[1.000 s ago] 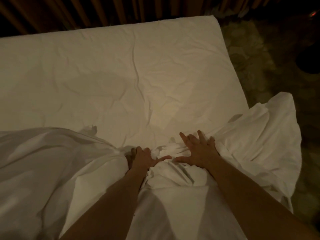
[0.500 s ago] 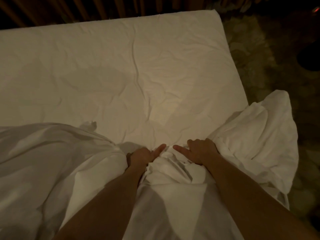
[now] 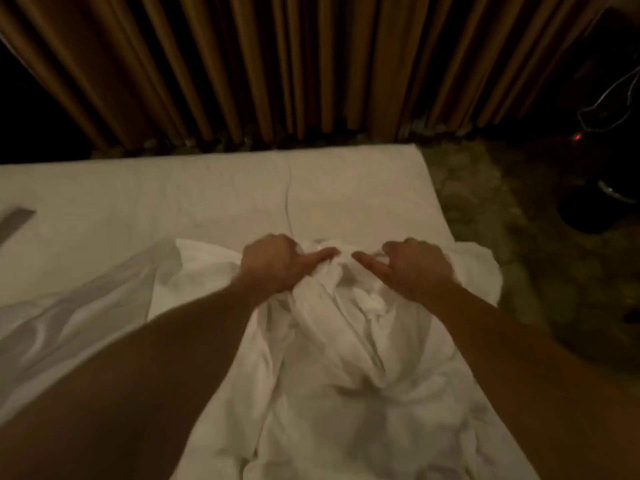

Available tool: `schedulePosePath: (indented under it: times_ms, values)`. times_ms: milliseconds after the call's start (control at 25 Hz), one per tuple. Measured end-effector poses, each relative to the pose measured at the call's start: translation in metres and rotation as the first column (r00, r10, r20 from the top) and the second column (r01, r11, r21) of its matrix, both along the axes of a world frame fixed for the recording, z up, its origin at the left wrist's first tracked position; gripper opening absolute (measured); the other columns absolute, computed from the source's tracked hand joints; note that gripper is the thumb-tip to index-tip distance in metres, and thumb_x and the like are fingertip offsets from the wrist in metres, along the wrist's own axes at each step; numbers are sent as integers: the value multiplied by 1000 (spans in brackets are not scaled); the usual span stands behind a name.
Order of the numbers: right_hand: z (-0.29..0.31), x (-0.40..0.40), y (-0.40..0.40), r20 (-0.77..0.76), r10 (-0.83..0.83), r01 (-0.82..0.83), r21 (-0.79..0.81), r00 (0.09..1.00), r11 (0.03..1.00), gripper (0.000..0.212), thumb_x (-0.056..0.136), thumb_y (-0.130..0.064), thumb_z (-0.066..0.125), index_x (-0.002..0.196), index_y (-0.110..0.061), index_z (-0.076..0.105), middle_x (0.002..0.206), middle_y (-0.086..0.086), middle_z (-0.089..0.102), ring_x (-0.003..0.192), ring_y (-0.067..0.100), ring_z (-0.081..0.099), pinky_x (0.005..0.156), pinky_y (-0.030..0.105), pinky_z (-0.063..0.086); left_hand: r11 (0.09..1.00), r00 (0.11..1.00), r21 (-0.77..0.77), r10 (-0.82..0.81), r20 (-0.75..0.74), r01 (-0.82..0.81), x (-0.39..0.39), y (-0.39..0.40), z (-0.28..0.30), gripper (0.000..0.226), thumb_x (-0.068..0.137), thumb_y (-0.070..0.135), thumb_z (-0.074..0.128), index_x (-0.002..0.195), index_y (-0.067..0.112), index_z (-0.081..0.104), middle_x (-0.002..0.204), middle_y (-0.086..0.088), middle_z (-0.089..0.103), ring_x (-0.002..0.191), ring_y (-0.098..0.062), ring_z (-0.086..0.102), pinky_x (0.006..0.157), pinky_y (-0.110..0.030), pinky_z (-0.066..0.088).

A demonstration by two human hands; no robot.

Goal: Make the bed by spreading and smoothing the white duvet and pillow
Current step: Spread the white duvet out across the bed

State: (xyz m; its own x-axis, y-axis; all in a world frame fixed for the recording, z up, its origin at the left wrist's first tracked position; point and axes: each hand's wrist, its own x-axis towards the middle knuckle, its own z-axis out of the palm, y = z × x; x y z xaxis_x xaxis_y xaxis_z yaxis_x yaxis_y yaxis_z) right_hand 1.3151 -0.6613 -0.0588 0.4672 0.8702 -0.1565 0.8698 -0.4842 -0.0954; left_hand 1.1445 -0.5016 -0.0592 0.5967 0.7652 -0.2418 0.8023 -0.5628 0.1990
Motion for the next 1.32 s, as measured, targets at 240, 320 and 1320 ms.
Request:
schedulePosePath:
  times_ms: [240, 320, 1320]
  values:
    - [172, 56, 164, 203, -79, -9, 401, 976, 916, 88, 85, -87, 10, 109, -19, 59, 93, 8, 63, 87, 29, 61, 78, 42, 43, 917, 958, 372, 34, 286, -144, 54, 164, 167, 93, 68, 102, 25, 80, 17, 63, 74, -1, 64, 74, -20, 61, 77, -42, 48]
    - [176, 62, 209, 210, -128, 34, 401, 969, 916, 96, 87, -84, 5, 147, -18, 40, 139, 15, 56, 131, 36, 49, 110, 53, 34, 923, 942, 313, 121, 312, -222, 60, 199, 154, 102, 73, 98, 19, 118, 17, 62, 117, -6, 66, 117, -28, 56, 109, -55, 30]
    - [-123, -141, 195, -612, -316, 517, 180, 725, 837, 74, 89, -73, 43, 140, -22, 25, 136, 15, 54, 118, 37, 59, 98, 47, 50, 965, 986, -220, 122, -110, -144, -110, 105, -177, 113, 65, 86, -26, 161, 36, 5, 168, -2, 17, 152, -26, 18, 120, -60, 0]
